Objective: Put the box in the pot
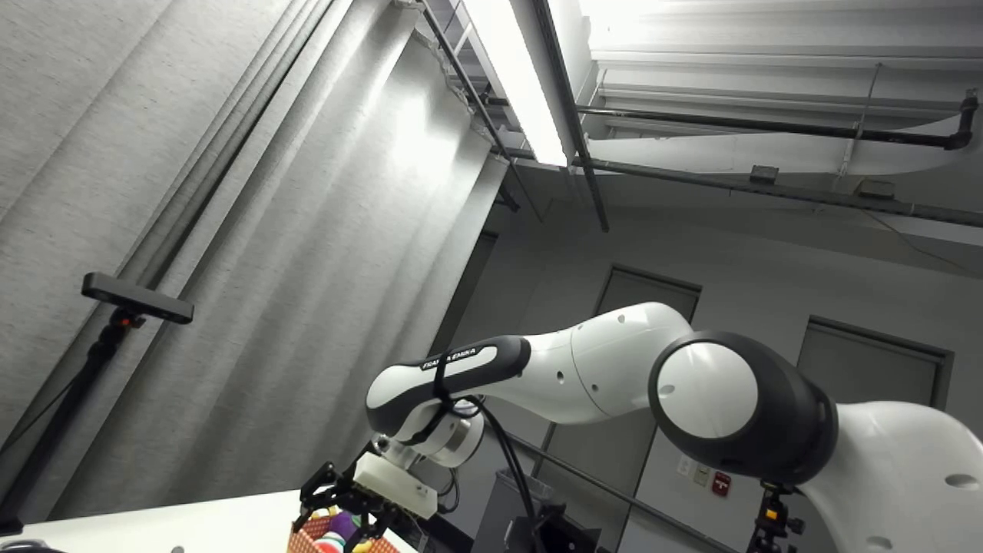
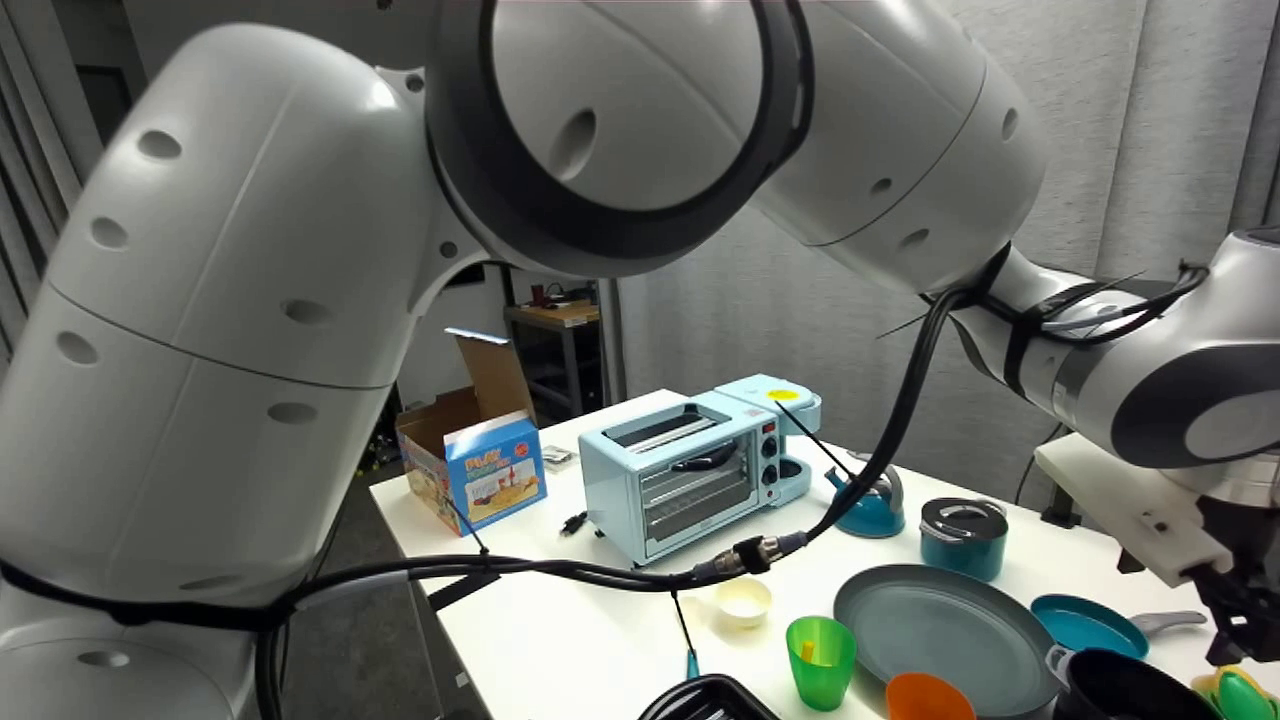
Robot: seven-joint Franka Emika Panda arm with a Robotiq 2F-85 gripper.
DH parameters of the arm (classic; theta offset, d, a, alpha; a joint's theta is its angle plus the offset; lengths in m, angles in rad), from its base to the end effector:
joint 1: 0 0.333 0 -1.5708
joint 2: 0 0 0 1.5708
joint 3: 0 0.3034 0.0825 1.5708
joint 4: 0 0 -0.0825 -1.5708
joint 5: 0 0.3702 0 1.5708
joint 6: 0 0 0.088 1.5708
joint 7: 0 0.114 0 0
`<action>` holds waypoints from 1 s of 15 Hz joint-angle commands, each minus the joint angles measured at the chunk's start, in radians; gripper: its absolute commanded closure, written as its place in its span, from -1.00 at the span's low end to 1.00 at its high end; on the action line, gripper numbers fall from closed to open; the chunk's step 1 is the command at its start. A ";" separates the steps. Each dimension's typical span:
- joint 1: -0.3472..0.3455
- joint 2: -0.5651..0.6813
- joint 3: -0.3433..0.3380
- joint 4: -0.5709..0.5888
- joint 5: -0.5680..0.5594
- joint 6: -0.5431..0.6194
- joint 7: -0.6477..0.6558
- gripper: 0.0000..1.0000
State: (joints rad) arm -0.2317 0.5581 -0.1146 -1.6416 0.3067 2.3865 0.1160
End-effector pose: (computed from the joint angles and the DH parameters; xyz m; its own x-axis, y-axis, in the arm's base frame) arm 0.6506 -0.2196 0.3023 0.7816 -0.6052 0.1513 -0.5740 -0.7927 -0.2054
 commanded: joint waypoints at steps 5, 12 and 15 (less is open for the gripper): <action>-0.002 -0.038 0.022 -0.024 -0.005 -0.050 -0.016 -1.00; 0.035 -0.076 0.044 -0.090 -0.018 -0.058 -0.025 -1.00; 0.062 -0.091 0.052 -0.126 -0.030 -0.056 -0.022 -1.00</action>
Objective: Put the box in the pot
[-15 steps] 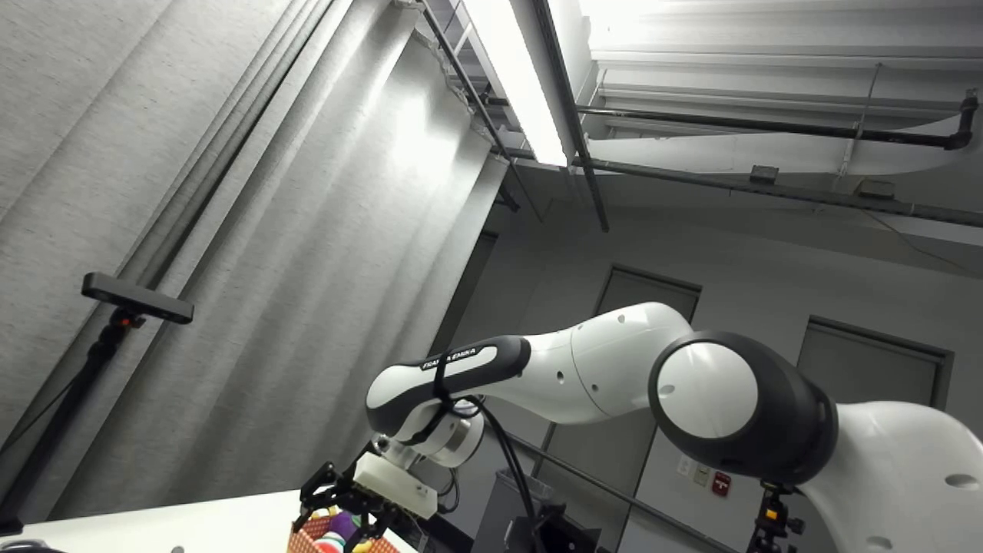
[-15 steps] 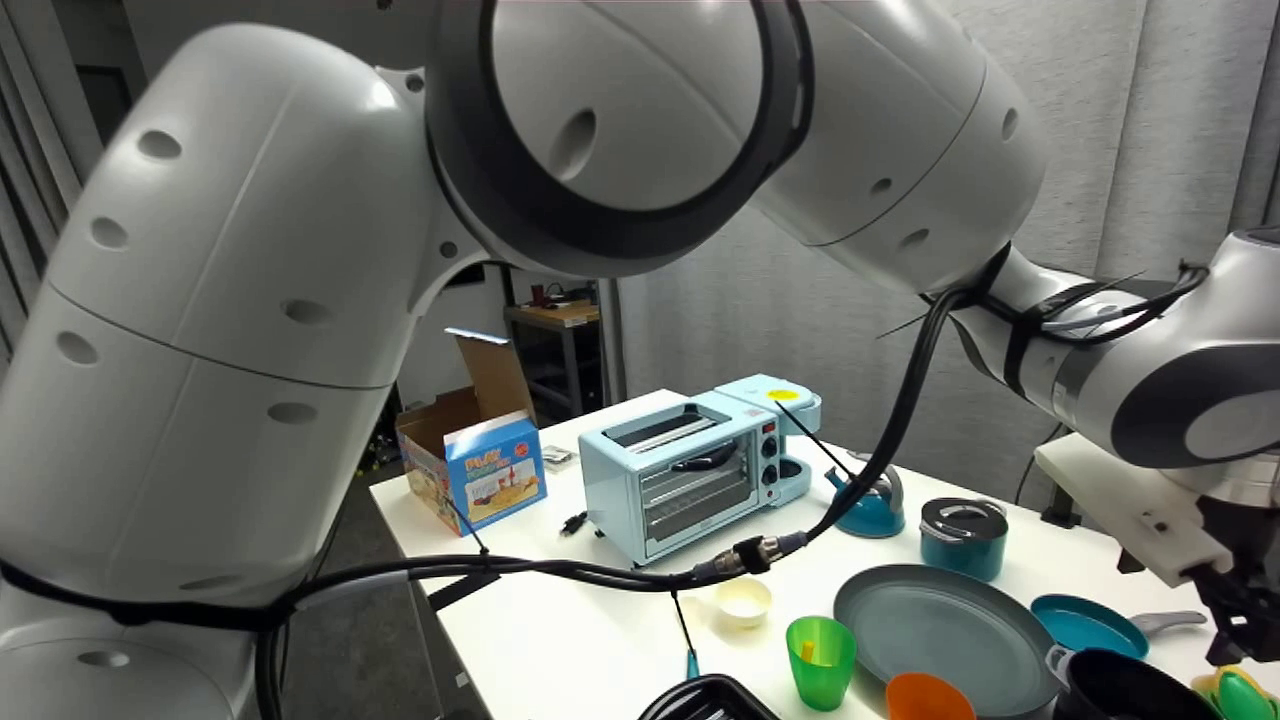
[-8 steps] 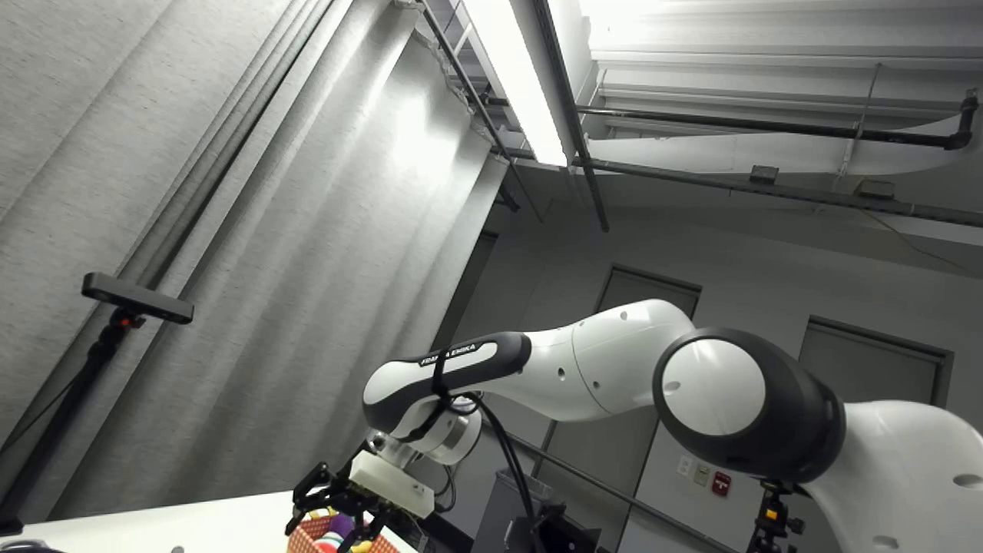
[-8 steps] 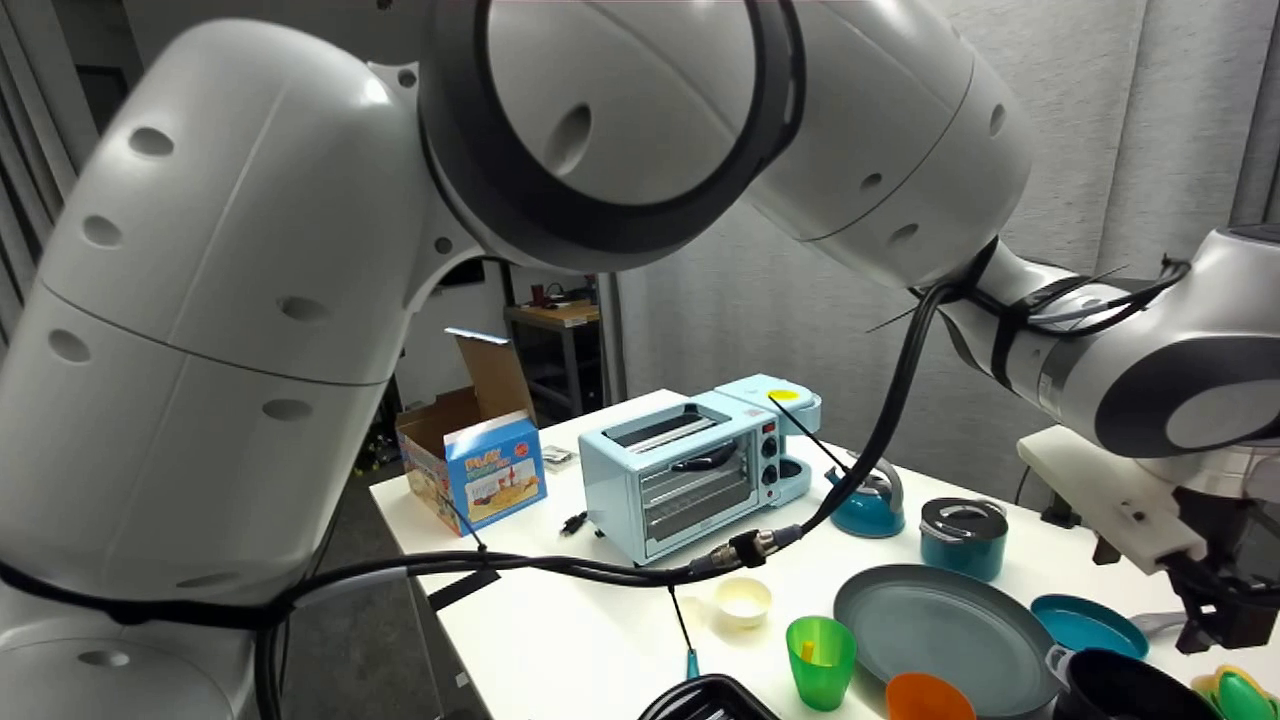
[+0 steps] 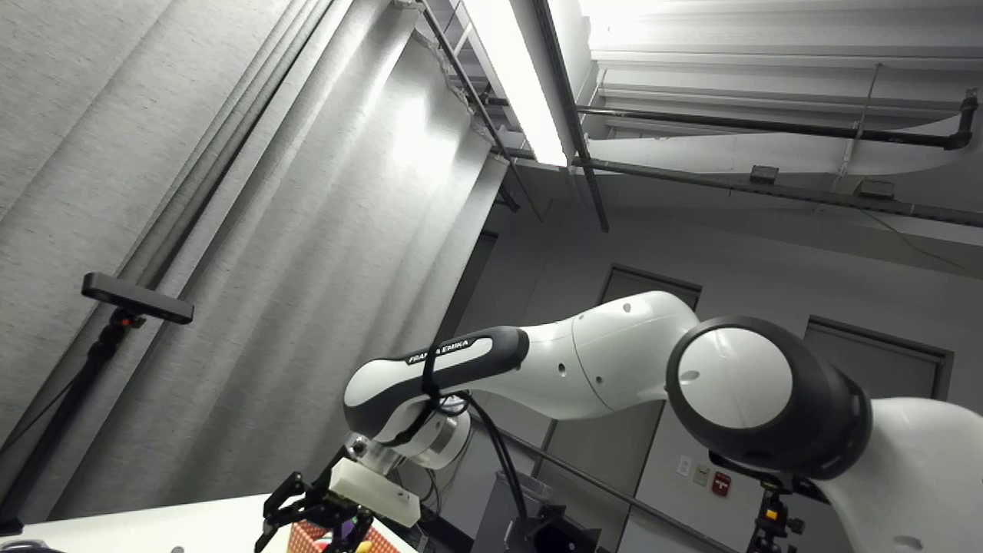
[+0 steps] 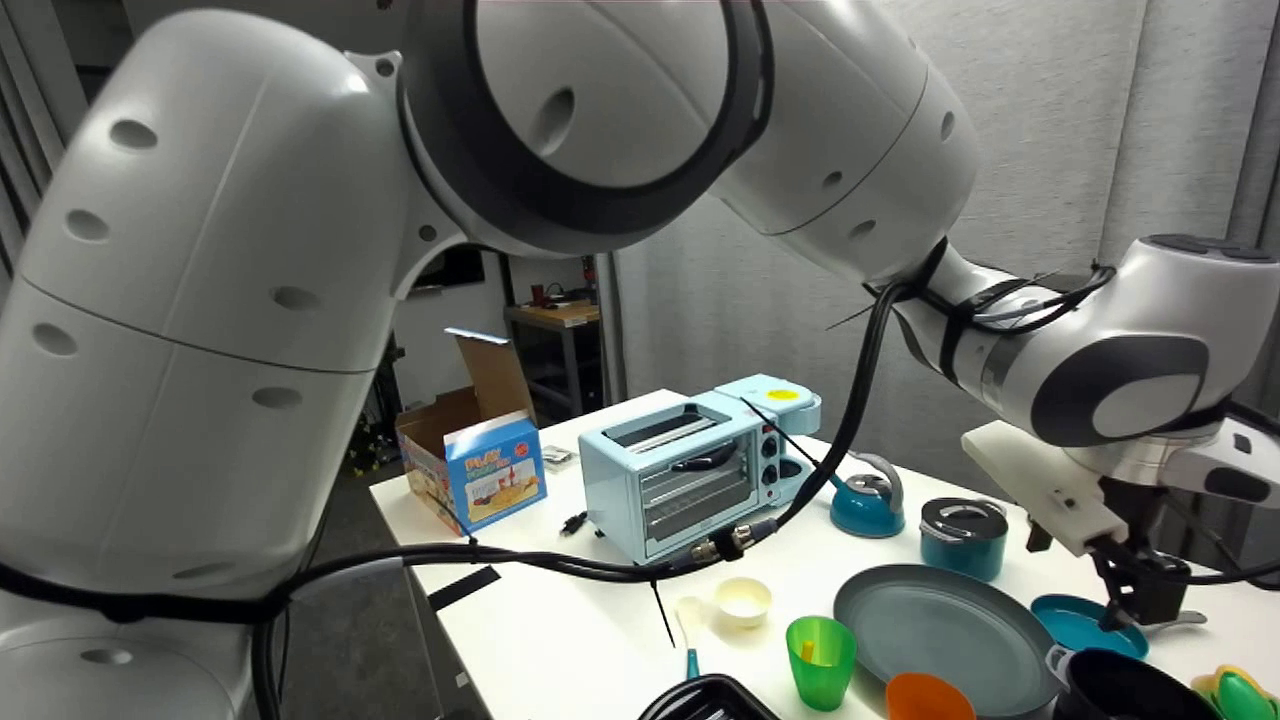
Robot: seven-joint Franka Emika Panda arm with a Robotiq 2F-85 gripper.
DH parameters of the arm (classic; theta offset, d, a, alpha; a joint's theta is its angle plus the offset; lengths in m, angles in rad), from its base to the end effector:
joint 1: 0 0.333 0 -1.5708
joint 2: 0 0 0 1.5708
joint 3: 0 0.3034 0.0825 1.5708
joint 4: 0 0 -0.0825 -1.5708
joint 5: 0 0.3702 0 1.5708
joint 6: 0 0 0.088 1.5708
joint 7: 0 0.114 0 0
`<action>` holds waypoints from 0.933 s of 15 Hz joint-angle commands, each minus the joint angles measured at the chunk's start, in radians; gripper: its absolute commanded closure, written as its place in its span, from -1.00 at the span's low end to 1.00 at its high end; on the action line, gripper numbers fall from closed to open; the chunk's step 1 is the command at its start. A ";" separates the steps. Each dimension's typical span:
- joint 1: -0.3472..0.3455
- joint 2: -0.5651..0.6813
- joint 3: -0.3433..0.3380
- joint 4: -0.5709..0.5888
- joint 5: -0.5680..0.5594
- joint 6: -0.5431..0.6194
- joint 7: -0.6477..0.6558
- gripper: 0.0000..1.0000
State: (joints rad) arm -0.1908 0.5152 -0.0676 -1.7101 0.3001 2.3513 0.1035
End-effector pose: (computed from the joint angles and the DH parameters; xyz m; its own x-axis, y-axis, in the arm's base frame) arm 0.6478 -0.1606 0.2956 0.8448 -0.5280 0.0870 -0.5019 -0.8383 -0.2129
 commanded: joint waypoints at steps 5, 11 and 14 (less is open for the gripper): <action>0.073 -0.086 0.018 -0.126 -0.054 -0.007 0.001 -1.00; 0.129 -0.150 0.021 -0.231 -0.096 0.029 0.016 -1.00; 0.149 -0.191 0.025 -0.291 -0.105 0.044 0.019 -1.00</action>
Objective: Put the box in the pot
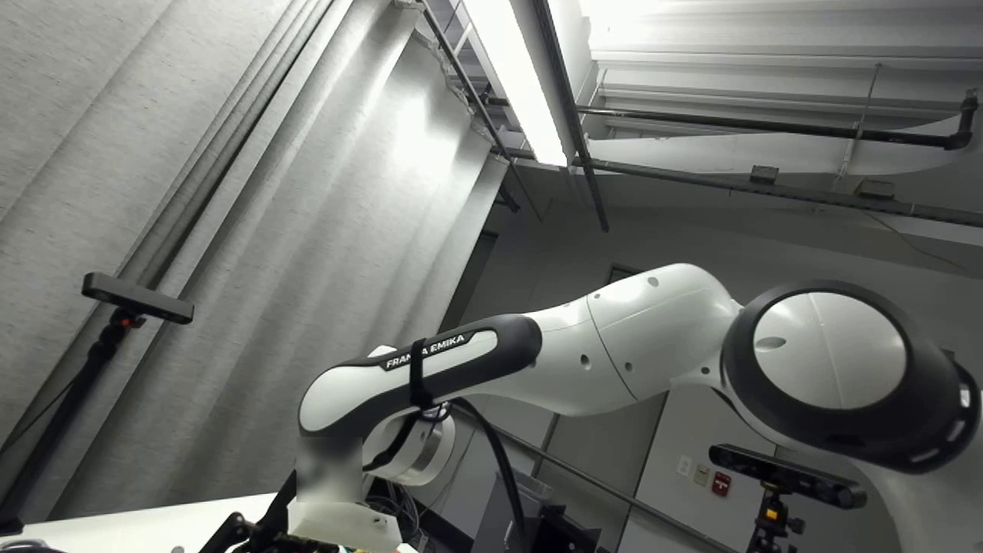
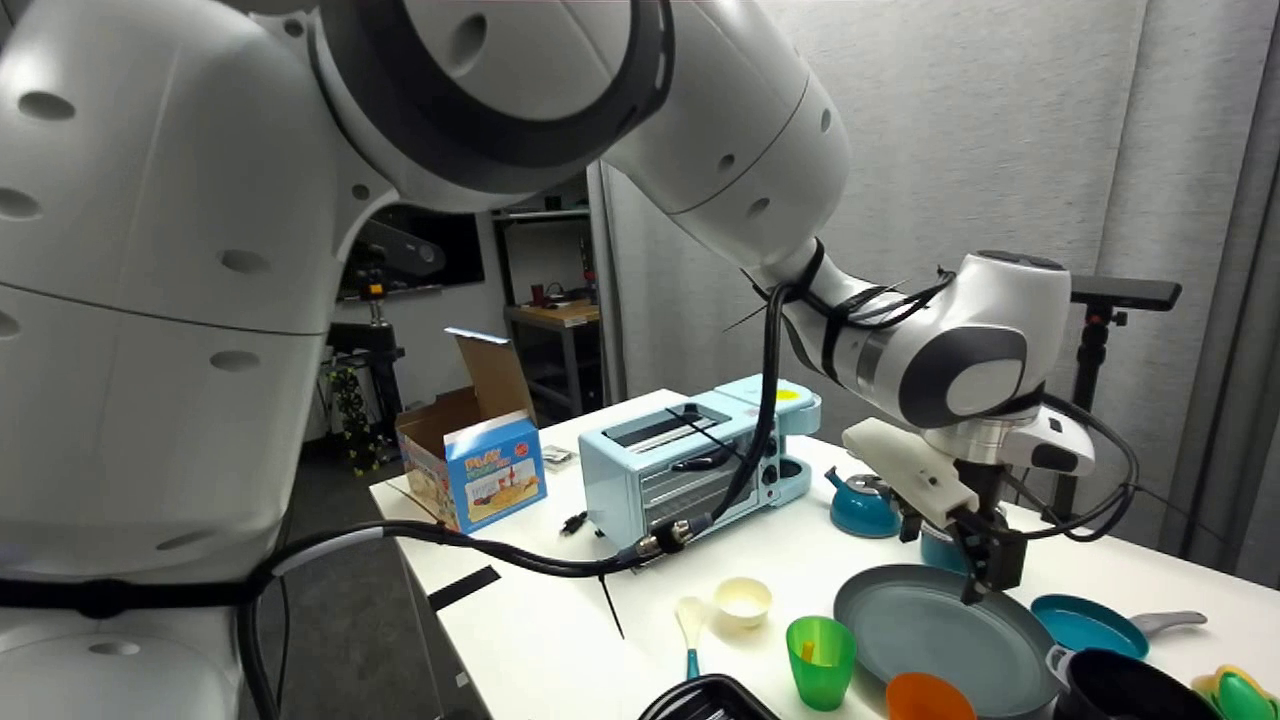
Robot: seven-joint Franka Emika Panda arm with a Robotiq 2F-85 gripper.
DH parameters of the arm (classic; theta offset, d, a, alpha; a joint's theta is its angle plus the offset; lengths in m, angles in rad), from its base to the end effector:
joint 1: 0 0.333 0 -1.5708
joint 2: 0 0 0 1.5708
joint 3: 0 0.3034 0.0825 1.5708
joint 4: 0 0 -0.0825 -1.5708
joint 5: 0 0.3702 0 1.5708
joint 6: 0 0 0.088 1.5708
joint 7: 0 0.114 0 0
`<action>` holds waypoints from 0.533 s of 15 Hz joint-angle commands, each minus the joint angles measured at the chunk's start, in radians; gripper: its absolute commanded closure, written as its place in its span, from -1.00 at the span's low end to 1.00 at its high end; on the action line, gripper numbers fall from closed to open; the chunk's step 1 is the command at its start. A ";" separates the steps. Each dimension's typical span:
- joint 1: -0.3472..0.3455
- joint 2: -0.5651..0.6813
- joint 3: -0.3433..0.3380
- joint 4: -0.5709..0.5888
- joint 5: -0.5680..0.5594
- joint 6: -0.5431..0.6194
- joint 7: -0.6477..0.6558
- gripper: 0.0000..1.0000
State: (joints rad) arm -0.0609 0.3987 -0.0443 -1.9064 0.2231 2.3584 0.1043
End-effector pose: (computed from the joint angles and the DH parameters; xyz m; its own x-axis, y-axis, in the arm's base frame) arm 0.6153 -0.0596 0.2851 0.9349 -0.3538 0.0277 -0.3460 -0.9260 -0.1512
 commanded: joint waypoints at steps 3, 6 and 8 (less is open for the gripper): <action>0.039 -0.118 0.008 -0.159 -0.033 0.061 0.023 -1.00; 0.059 -0.159 0.013 -0.222 -0.048 0.108 0.027 -1.00; 0.072 -0.184 0.017 -0.263 -0.065 0.139 0.034 -1.00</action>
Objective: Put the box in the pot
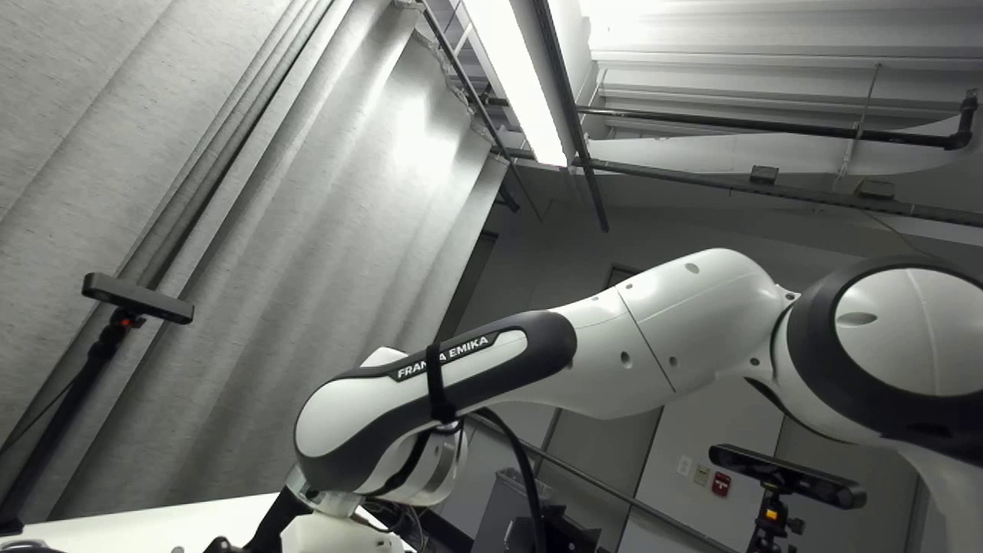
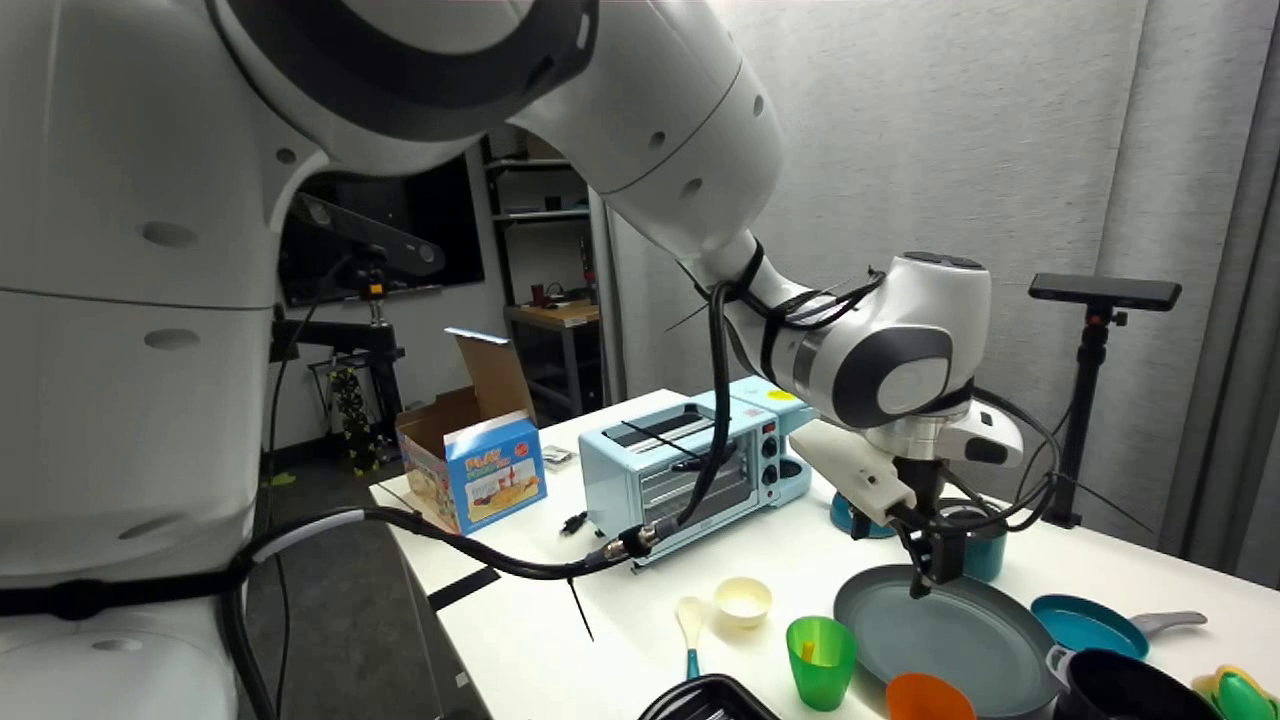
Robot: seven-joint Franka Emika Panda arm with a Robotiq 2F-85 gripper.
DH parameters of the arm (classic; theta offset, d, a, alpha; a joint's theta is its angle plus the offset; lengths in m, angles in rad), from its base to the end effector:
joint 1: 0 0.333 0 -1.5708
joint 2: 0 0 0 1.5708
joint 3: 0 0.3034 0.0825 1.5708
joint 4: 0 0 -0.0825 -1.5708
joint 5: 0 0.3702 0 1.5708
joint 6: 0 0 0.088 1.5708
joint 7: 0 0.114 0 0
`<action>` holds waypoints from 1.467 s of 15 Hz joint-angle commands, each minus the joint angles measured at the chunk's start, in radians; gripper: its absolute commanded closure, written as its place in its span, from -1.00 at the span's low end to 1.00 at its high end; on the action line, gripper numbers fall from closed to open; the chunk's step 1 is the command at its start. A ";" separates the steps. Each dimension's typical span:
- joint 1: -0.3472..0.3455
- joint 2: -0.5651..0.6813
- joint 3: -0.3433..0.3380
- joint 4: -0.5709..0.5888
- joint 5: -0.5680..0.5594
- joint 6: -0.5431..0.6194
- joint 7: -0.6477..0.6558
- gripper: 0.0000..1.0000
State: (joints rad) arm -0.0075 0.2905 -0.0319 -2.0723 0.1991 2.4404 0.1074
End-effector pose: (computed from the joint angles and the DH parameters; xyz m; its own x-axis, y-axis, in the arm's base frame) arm 0.5810 -0.0213 0.2878 0.9551 -0.2914 0.0541 -0.2820 -0.9496 -0.1366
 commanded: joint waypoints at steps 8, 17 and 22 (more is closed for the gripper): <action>0.043 -0.162 0.028 -0.225 -0.060 0.107 0.040 -1.00; 0.031 -0.128 0.035 -0.188 -0.035 0.081 0.014 -1.00; 0.031 -0.128 0.035 -0.188 -0.035 0.081 0.014 -1.00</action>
State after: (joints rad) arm 0.0309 0.1631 -0.0038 -2.2614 0.1671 2.5241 0.1188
